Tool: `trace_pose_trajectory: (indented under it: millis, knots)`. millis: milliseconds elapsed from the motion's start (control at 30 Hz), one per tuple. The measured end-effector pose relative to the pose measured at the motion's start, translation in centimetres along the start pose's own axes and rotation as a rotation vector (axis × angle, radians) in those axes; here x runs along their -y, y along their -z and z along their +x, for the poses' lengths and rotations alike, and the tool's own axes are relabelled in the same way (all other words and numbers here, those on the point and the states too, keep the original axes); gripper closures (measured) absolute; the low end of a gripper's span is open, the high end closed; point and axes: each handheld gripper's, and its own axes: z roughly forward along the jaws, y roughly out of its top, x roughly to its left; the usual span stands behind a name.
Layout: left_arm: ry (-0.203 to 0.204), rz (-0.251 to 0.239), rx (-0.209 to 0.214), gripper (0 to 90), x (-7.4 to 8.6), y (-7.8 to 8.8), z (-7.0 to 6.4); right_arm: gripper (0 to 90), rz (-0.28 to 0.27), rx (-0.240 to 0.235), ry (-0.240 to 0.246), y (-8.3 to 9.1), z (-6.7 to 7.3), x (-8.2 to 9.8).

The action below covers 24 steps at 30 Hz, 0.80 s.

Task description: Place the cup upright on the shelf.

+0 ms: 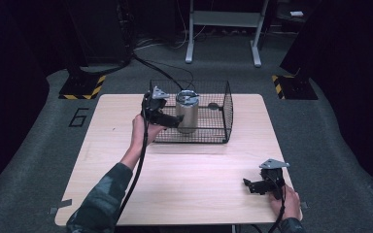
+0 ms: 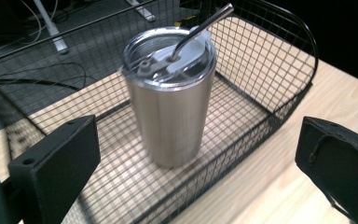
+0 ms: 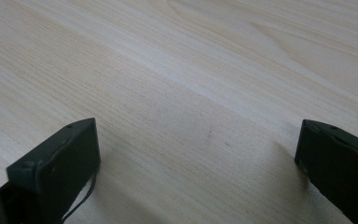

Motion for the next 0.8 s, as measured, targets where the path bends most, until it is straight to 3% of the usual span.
trace_pose_trajectory:
  millis: [100,267,400,433,533,667,700,800]
  knots:
    - [-0.008,0.000,-0.008,0.1,1.0,2.1,0.4,0.0,0.001,0.002,-0.001,0.0,0.0,0.0]
    - [-0.012,0.001,-0.026,0.1,2.5,4.2,0.9,0.0,0.001,0.000,-0.004,0.0,0.0,0.0]
    - [0.000,0.002,-0.046,0.1,4.8,6.1,1.3,0.0,0.001,0.000,-0.004,0.0,0.0,0.0]
    - [0.003,0.013,-0.054,0.1,6.1,7.0,1.6,0.0,0.001,0.000,-0.005,0.0,0.0,0.0]
    - [0.005,0.018,-0.079,0.1,7.4,7.8,1.9,0.0,0.001,0.001,-0.004,0.0,0.0,0.0]
    - [0.042,0.023,-0.124,0.2,10.1,9.3,2.8,0.0,0.001,0.001,-0.004,0.0,0.0,0.0]
    - [0.064,0.031,-0.140,0.2,11.5,9.9,3.3,0.0,0.000,0.001,-0.004,0.0,0.0,0.0]
    - [0.089,0.038,-0.155,0.2,12.9,10.5,3.8,0.0,0.000,0.001,-0.004,0.0,0.1,0.0]
